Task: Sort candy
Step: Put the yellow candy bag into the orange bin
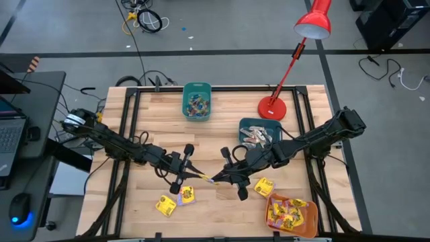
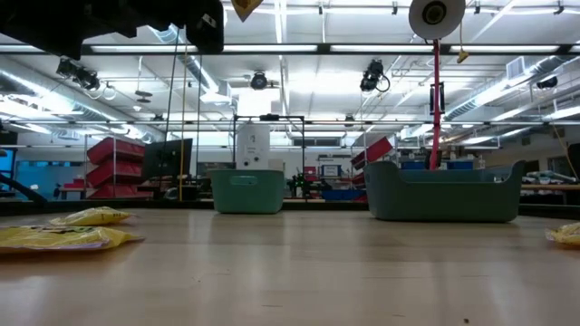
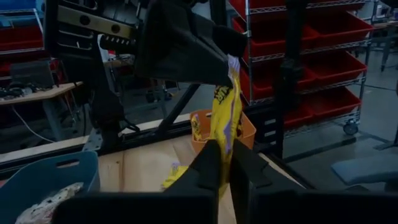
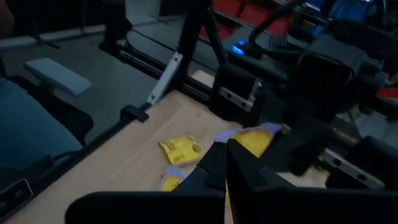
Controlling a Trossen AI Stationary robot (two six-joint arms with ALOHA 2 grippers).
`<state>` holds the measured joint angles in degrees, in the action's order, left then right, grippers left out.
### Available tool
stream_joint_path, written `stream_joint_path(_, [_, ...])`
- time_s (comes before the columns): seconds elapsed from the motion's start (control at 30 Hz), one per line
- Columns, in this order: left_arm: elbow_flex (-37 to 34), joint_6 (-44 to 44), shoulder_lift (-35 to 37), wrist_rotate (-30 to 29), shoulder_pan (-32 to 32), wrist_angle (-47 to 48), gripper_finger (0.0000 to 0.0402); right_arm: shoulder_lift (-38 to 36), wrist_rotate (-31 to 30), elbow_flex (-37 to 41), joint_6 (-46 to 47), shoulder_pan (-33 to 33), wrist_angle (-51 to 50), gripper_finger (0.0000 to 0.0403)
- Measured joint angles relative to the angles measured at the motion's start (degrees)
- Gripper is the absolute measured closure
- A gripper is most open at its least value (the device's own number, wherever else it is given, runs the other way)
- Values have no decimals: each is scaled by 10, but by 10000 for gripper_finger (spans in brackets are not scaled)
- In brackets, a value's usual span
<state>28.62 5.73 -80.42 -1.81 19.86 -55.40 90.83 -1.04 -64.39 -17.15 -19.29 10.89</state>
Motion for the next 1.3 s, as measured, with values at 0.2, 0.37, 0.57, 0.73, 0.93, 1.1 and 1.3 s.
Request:
stream_joint_path(0.2, [0,0,0,-28,0,4,388,-26,-63,0,52,-7,-61,402])
stream_joint_path(0.37, [0,-2,0,-94,0,35,392,-66,-130,0,135,-21,-158,378])
stream_joint_path(0.57, [0,-8,0,-215,0,92,393,-102,-200,0,220,-31,-247,319])
stream_joint_path(0.73, [0,-10,0,-245,0,109,394,-104,-214,0,232,-23,-246,268])
stream_joint_path(0.93, [5,-10,0,-245,0,95,395,-104,-215,0,229,-5,-238,221])
stream_joint_path(1.1, [21,10,-2,-244,0,63,395,-90,-207,0,197,2,-199,200])
stream_joint_path(1.3, [56,34,-26,-233,0,56,395,-74,-201,-1,185,11,-169,199])
